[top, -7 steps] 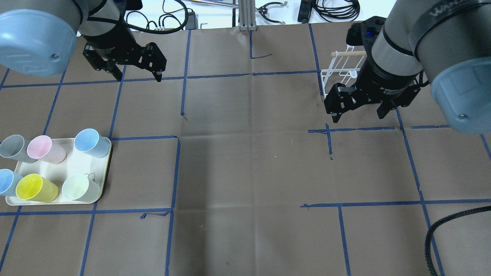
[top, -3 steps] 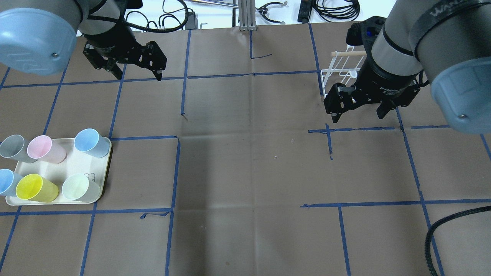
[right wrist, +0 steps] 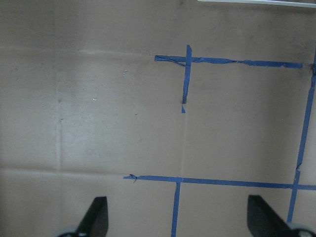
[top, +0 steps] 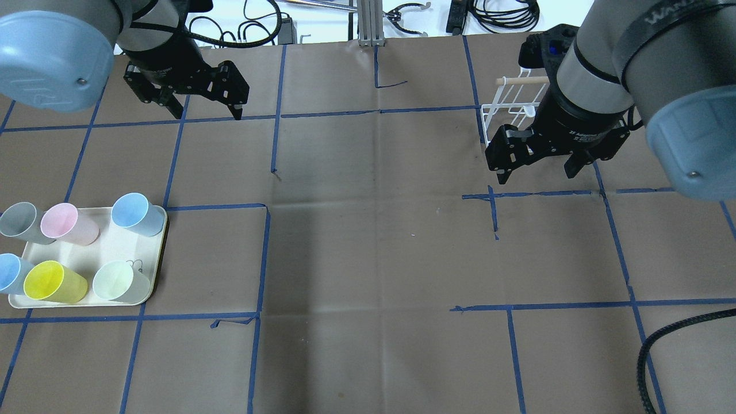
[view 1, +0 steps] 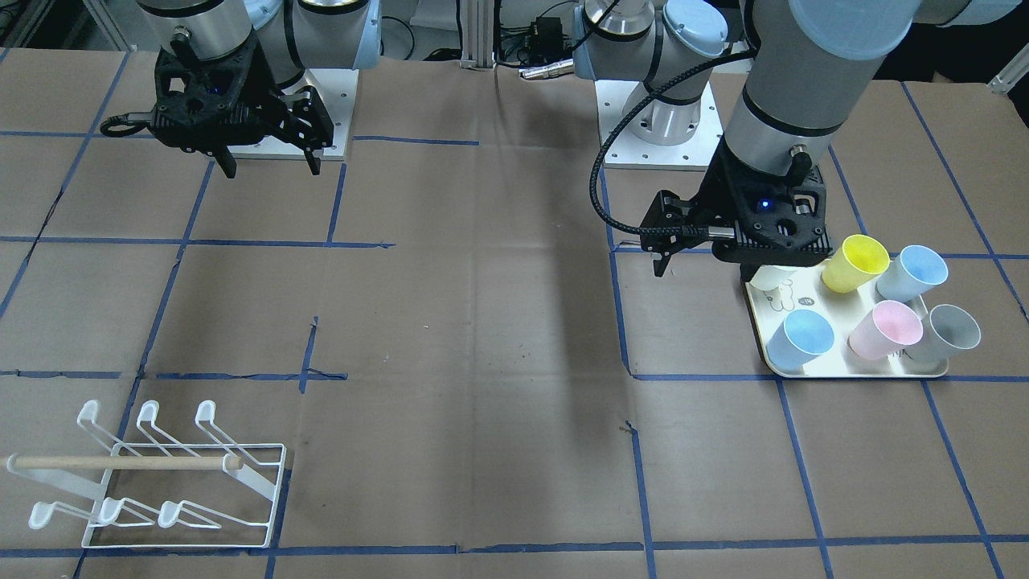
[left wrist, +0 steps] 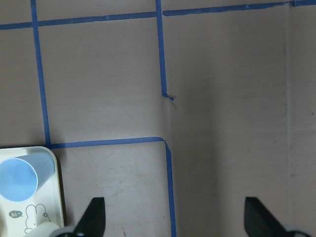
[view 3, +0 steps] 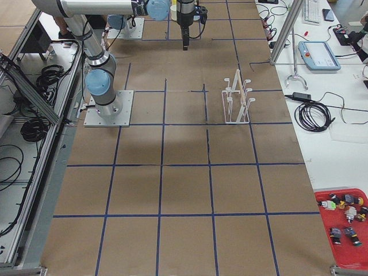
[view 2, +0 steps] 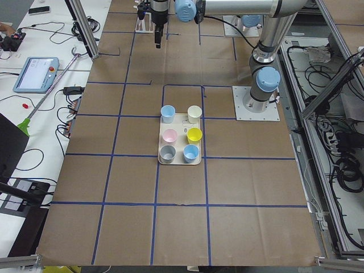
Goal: Transfer IKEA cup to right arm and place on rack
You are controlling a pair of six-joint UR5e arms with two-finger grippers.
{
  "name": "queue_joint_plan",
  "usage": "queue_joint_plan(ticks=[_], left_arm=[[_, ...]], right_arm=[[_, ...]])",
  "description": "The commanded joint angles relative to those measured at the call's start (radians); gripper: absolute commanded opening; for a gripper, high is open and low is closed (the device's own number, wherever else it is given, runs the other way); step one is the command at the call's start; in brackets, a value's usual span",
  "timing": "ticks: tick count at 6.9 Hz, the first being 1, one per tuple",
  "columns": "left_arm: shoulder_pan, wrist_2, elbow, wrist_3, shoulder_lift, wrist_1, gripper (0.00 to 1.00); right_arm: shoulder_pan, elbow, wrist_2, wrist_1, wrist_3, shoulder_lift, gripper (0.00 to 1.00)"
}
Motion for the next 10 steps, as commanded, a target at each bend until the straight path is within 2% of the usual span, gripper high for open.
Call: queue_joint_plan(ticks=[1, 3, 7, 10], left_arm=[[0.059, -0.002, -0.002, 0.058, -0.001, 0.026, 0.99], [0.224, -0.003, -0.013, 0.235, -0.006, 0.029, 0.99], [0.444, -0.011, -0.103, 0.496, -0.006, 0.078, 0.99], [0.44, -0.014, -0.142, 0.477, -0.015, 0.122, 0.99]], right_arm=[[0.0, -0.001, -0.005, -0.001, -0.004, 0.0, 1.0], [0.0, -0.001, -0.001, -0.006, -0.002, 0.0, 1.0], [0.0, 0.0, 0.003, -0.009, -0.001, 0.002, 1.0], [0.0, 0.0, 0.003, -0.009, -0.001, 0.002, 1.0]])
